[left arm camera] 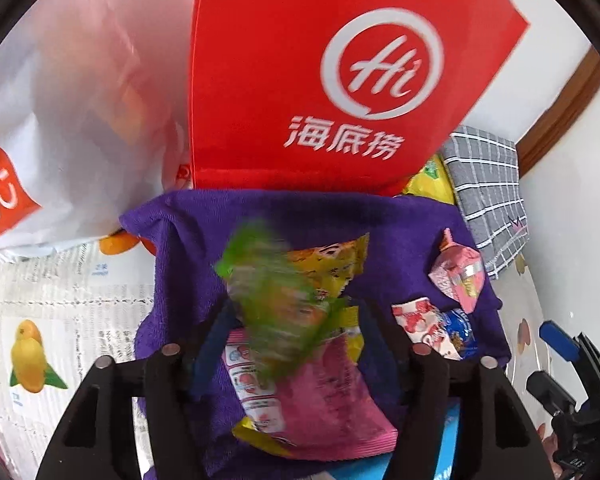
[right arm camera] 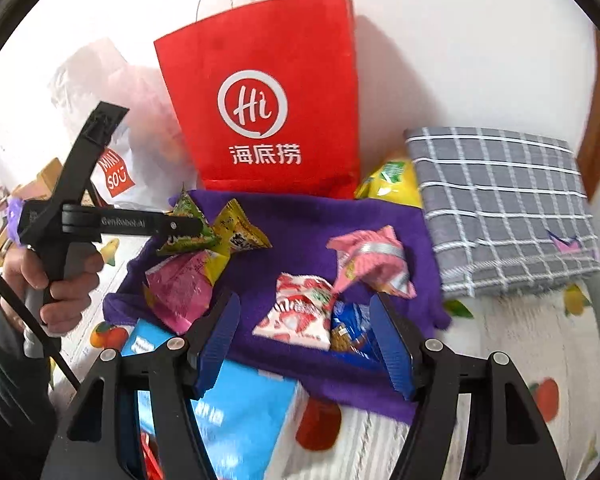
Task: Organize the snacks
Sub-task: 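Open the right tool releasing the strawberry packet while the left tool releases the green bag on the towel, then grasp the pink wrapped packet with the right tool while the left tool moves toward the long pink-white snack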
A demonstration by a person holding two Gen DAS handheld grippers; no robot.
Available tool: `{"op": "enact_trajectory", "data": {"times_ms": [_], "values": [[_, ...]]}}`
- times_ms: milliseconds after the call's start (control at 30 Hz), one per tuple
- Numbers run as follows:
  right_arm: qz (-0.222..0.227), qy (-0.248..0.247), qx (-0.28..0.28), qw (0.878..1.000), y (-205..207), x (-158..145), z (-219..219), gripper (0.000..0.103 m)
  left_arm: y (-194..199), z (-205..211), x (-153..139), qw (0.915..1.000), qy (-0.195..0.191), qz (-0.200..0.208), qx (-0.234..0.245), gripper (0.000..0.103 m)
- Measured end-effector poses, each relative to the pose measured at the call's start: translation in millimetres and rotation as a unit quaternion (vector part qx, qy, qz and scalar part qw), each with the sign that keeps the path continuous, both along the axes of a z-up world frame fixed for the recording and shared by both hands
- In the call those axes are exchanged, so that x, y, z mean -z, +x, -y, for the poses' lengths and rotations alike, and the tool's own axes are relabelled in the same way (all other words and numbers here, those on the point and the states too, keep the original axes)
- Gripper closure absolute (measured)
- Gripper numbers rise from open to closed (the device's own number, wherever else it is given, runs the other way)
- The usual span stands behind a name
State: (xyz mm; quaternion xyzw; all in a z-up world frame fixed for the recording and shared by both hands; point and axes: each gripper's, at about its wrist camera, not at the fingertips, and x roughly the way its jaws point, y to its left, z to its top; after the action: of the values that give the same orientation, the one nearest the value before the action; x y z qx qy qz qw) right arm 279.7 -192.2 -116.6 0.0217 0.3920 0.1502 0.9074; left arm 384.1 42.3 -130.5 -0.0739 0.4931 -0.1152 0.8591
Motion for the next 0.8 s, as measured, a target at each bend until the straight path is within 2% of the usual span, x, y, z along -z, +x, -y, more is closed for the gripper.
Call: {"op": "enact_trajectory", "data": {"times_ms": [267, 500, 800], "values": [[-0.008, -0.004, 0.024, 1.000, -43.0, 5.3, 7.3, 0.036, -41.9, -16.9, -28.2, 0.9994, 0.014, 0.026, -0.017, 0.034], [-0.062, 0.025, 0.031, 0.997, -76.4, 27.0, 10.0, 0.036, -94.1, -32.0, -40.4, 0.9984, 0.018, 0.041, -0.035, 0.034], [-0.121, 0.057, 0.032, 0.990, -112.8, 59.4, 2.3, 0.036, -157.0, -49.4, -32.7, 0.9978, 0.013, 0.038, -0.053, 0.034]]}}
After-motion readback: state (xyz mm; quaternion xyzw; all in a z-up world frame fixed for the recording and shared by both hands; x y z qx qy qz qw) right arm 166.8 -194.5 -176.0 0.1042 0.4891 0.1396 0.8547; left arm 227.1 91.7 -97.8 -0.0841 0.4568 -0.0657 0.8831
